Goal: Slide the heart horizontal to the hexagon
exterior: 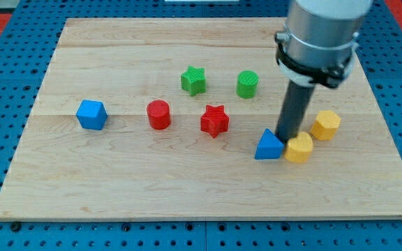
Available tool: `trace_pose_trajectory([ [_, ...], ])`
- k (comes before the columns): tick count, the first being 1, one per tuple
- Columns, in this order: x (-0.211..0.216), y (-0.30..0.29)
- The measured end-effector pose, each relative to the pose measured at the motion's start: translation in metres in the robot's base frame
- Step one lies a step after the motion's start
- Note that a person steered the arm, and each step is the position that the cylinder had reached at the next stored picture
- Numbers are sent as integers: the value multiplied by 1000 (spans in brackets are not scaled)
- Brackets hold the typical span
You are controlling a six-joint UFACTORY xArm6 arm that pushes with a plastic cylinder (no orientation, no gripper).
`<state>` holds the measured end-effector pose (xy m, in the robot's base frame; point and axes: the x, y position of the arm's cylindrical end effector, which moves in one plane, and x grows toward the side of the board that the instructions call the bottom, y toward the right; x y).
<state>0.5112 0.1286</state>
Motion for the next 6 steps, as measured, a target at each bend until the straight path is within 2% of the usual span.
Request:
trace_pose_trajectory([
  [1,15,-20],
  [2,4,-75],
  [3,36,-89],
  [4,90,-31],
  [5,75,20],
  [6,35,37],
])
